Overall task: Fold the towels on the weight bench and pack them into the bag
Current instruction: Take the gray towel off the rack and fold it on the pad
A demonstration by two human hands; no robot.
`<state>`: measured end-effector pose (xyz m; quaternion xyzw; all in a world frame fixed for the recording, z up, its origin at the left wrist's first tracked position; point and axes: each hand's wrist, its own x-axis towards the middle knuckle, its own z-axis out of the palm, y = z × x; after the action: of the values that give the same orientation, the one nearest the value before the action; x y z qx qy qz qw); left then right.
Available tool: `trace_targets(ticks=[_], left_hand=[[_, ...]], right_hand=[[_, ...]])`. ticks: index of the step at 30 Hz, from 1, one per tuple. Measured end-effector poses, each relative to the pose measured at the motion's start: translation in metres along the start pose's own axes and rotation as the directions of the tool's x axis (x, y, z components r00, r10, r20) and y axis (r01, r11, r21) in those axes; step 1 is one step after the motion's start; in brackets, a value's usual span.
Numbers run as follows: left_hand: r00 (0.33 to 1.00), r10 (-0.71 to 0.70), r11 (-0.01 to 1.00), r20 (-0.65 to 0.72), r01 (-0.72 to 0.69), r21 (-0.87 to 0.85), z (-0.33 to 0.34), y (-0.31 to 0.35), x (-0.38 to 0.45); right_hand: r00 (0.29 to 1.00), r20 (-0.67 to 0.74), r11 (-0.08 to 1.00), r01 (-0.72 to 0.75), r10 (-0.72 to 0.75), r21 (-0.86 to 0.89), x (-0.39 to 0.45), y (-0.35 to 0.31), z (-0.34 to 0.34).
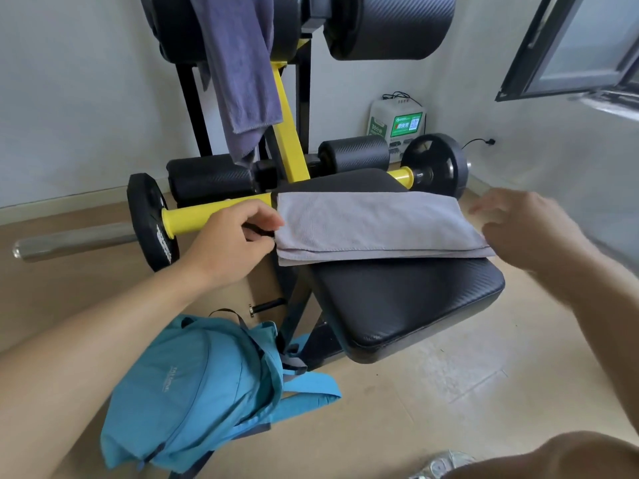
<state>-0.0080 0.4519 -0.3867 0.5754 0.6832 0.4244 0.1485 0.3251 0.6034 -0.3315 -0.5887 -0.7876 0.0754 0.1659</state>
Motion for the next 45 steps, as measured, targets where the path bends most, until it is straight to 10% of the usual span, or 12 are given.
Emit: trace_targets(ticks=[7, 14, 23, 30, 36, 45], left_hand=[[0.889, -0.448, 0.798, 0.092, 0.444, -0.408, 0.013, -0.002, 0.007], [0.875, -0.477, 0.743, 0.088, 0.454, -0.492, 0.016, 0.002, 0.012], [0.907, -0.384, 0.661, 0.175, 0.402, -0.633, 0.009, 0.021, 0.015], [0.865, -0.439, 0.455, 0.244, 0.448, -0.770, 0.005, 0.025, 0.014], [0.872, -0.409, 0.516, 0.270, 0.465, -0.719, 0.010, 0.029, 0.007], [0.866, -0.438, 0.523, 0.240, 0.463, -0.716, 0.014, 0.033, 0.004]], right_hand=[[0.867, -0.023, 0.843, 0.490, -0.498, 0.223, -0.019, -0.057, 0.039], [0.787, 0.039, 0.785, 0.608, -0.616, 0.119, -0.019, -0.080, 0.064], [0.857, 0.013, 0.839, 0.500, -0.515, 0.216, -0.016, -0.083, 0.068], [0.953, 0.002, 0.950, 0.302, -0.303, -0.076, -0.006, -0.068, 0.048], [0.998, -0.060, 0.998, -0.019, 0.015, -0.056, 0.005, -0.022, 0.026], [0.999, 0.007, 0.998, 0.047, -0.048, 0.047, -0.003, -0.004, 0.023]])
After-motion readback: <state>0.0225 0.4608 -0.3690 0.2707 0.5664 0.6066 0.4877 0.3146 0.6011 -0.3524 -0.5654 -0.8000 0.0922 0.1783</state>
